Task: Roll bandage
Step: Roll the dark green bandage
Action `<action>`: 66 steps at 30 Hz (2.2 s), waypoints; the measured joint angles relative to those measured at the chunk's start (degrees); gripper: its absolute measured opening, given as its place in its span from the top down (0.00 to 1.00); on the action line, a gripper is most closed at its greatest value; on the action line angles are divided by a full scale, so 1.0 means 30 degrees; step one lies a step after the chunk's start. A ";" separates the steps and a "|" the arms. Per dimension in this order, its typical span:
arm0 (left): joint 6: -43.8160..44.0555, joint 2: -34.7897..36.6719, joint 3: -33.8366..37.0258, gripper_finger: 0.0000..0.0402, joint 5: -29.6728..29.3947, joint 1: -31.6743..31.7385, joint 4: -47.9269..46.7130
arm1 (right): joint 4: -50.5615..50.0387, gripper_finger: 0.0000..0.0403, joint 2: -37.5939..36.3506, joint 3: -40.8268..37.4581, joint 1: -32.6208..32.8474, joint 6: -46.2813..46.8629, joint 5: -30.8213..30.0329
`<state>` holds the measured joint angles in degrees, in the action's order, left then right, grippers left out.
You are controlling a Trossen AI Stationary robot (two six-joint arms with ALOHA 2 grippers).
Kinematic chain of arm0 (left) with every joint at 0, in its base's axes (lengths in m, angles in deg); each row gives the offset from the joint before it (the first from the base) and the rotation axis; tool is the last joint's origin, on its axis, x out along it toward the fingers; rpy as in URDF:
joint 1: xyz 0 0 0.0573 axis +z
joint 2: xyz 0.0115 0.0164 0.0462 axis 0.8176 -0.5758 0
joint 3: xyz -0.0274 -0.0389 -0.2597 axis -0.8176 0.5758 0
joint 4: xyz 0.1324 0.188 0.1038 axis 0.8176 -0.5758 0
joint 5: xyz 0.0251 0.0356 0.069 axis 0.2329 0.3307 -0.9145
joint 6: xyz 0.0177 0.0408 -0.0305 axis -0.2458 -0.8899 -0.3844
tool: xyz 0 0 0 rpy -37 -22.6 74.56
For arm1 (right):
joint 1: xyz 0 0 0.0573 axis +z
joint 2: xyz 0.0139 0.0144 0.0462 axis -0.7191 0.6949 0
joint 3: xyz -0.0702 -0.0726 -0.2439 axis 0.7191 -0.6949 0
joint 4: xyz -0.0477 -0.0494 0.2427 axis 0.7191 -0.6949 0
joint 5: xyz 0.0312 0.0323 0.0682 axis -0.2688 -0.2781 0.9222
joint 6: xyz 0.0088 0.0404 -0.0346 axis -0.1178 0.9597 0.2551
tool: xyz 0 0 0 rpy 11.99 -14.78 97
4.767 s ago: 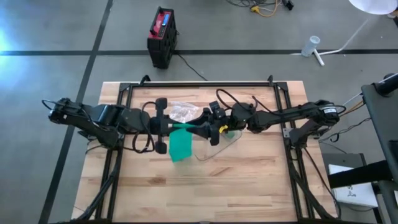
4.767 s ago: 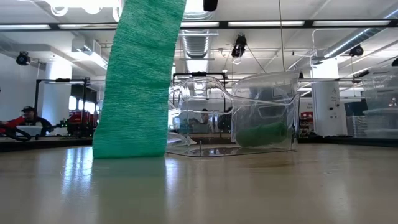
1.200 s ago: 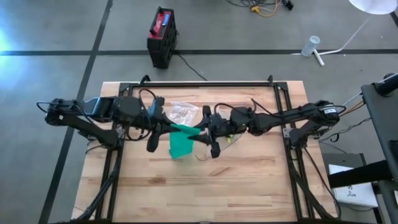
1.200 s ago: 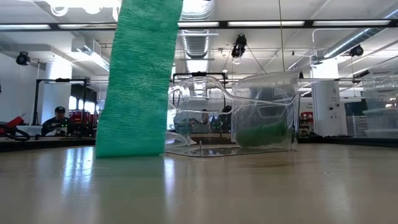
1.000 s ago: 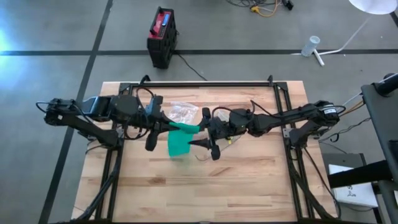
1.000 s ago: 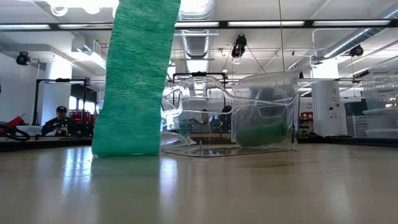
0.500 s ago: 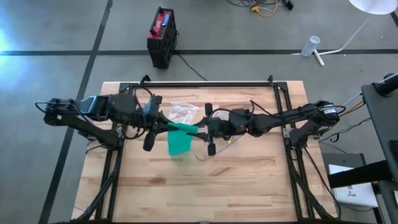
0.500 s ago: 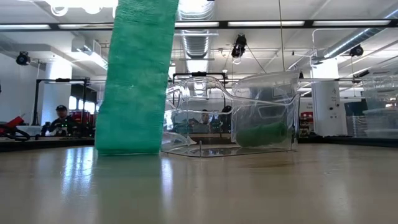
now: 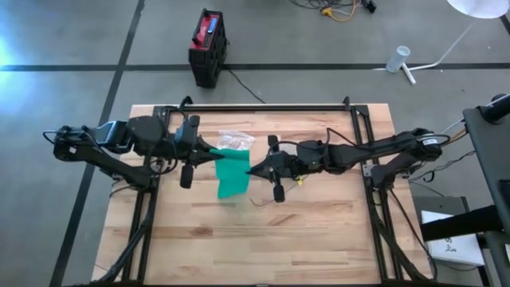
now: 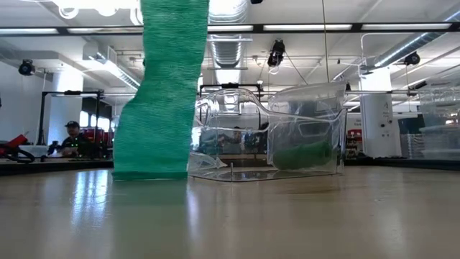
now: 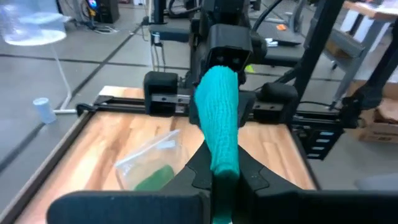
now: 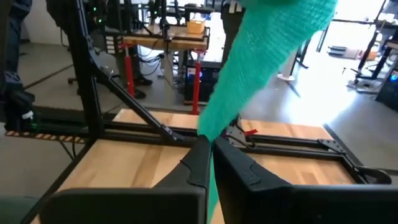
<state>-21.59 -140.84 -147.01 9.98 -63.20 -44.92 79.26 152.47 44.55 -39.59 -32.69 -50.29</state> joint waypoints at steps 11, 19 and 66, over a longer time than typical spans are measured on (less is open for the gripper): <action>-0.2500 0.0918 0.2175 0.98 -0.0624 0.0000 0.1808 | -0.0927 0.68 -0.1940 -0.0651 -0.0007 0.0352 -0.0017; -0.3532 0.2427 0.4622 0.98 -0.0636 0.0000 0.2487 | 0.3703 0.47 -0.1621 -0.3082 -0.0354 0.1767 0.0012; -1.2645 0.0359 0.3366 0.98 -0.5140 -0.1647 0.1880 | 0.8518 0.36 0.1686 -0.1224 -0.0480 -0.8198 -0.1380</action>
<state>-59.52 -139.76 -136.91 -5.44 -68.14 -39.29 104.81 157.53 40.88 -41.03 -57.29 -54.43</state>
